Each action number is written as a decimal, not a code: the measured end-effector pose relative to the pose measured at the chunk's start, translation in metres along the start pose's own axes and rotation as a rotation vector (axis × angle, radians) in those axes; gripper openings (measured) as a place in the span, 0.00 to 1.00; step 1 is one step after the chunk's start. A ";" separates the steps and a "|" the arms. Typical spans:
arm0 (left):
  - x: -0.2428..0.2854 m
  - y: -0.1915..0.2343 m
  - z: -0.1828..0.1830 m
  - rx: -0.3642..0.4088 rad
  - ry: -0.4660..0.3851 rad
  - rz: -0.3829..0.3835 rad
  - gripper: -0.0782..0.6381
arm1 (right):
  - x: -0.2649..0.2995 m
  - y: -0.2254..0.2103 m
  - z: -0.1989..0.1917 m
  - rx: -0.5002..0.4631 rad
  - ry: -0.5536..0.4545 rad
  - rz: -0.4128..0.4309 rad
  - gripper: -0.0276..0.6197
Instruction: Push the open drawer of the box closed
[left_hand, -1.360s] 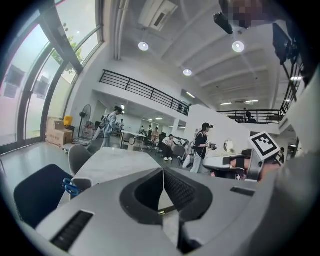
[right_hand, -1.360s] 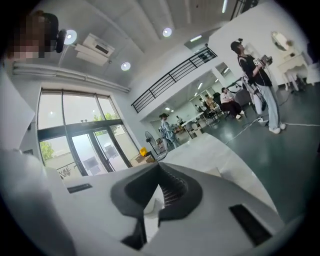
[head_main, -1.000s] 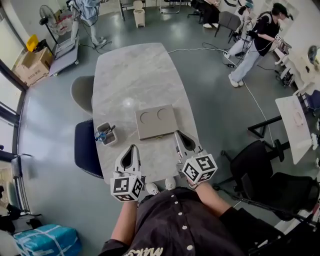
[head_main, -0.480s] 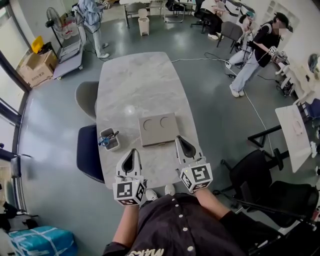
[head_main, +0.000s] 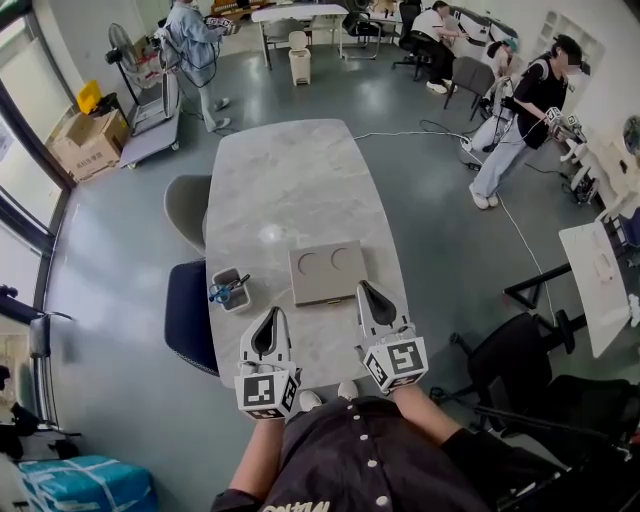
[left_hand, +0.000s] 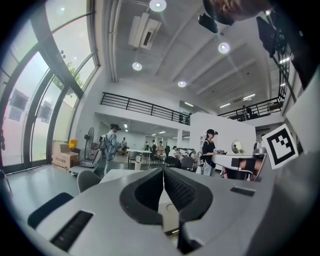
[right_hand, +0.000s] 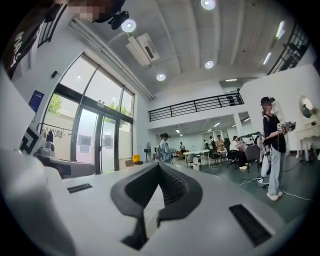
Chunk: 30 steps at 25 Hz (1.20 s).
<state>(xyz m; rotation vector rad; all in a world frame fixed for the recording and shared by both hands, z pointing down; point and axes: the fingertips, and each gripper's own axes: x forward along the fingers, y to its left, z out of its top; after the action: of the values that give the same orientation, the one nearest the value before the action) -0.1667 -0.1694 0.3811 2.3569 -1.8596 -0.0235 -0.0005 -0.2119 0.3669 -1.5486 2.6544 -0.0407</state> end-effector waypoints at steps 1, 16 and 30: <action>0.000 0.001 0.000 0.001 0.000 0.004 0.13 | 0.001 0.001 0.000 -0.003 0.001 0.002 0.04; 0.003 0.001 0.003 0.007 -0.007 0.004 0.13 | 0.003 0.012 0.002 -0.017 0.011 0.060 0.04; 0.005 0.002 0.001 0.007 -0.002 0.007 0.13 | 0.006 0.008 0.002 0.013 0.019 0.041 0.04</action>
<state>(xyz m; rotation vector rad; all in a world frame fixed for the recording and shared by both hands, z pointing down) -0.1680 -0.1745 0.3803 2.3554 -1.8716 -0.0189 -0.0099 -0.2131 0.3642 -1.4967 2.6938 -0.0704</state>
